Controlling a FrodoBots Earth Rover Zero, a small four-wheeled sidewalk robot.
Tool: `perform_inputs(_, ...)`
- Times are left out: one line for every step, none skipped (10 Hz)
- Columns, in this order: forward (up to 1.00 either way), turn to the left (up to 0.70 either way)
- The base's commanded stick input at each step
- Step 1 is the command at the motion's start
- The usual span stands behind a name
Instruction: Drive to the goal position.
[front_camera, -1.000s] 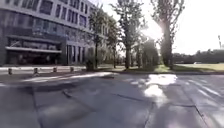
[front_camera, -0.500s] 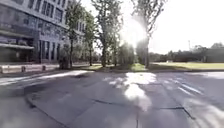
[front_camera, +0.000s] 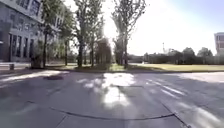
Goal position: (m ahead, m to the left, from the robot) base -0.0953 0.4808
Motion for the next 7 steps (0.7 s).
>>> perform_inputs(0.70,-0.35)
perform_inputs(0.70,-0.35)
perform_inputs(0.70,-0.35)
perform_inputs(0.70,-0.35)
perform_inputs(0.70,-0.35)
perform_inputs(0.70,-0.35)
perform_inputs(0.70,-0.35)
